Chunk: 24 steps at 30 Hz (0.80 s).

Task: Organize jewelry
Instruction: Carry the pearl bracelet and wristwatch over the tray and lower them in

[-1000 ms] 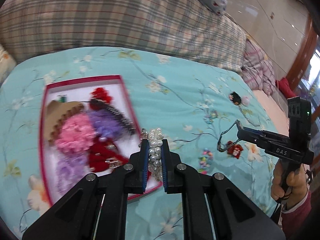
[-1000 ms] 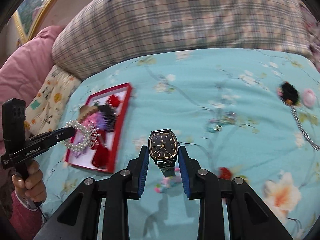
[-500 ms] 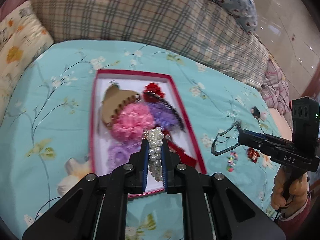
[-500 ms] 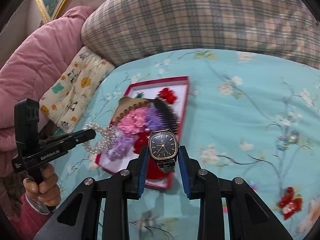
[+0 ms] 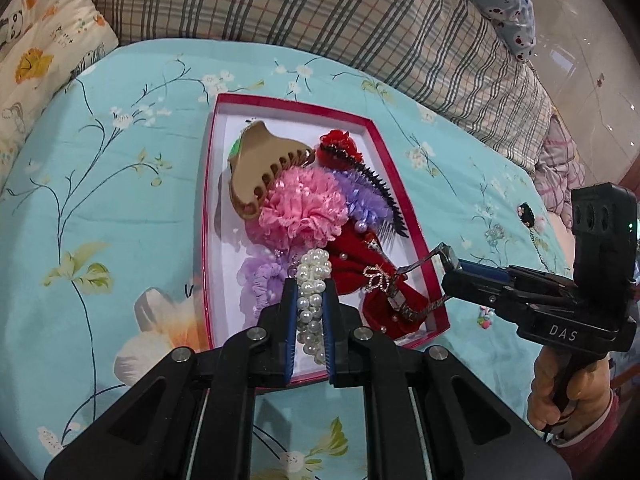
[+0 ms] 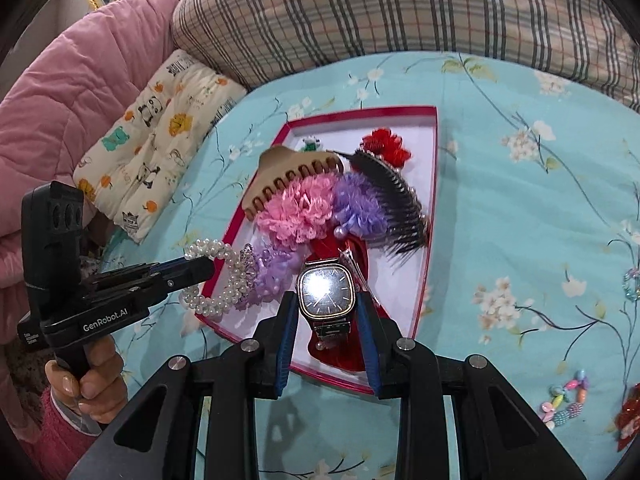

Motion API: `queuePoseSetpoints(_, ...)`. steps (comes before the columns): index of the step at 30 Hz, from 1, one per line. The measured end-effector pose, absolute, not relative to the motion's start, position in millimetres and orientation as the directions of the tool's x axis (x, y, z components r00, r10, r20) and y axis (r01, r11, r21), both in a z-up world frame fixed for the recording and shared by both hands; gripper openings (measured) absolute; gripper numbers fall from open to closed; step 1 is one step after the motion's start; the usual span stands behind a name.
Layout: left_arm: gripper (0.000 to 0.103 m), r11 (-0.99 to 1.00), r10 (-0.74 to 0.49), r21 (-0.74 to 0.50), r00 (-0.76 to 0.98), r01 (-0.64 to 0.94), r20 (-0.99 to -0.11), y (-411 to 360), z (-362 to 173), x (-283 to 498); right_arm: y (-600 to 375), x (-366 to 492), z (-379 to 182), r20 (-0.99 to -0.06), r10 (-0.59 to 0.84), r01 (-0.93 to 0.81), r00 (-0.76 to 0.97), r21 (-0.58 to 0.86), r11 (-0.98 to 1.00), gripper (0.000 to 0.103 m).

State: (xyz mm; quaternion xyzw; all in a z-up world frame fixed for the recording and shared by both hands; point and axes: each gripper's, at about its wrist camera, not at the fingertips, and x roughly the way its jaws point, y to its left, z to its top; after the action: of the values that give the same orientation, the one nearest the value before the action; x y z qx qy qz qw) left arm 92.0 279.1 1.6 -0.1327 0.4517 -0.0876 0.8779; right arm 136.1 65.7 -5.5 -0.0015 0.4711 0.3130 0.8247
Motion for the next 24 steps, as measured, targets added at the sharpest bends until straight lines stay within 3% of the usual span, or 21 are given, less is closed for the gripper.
queuePoseSetpoints(24, 0.009, 0.977, -0.18, -0.215, 0.514, -0.008, -0.838, 276.0, -31.4, 100.3, 80.9, 142.8, -34.8, -0.807, 0.499, -0.523, 0.315, 0.291, 0.801, 0.03)
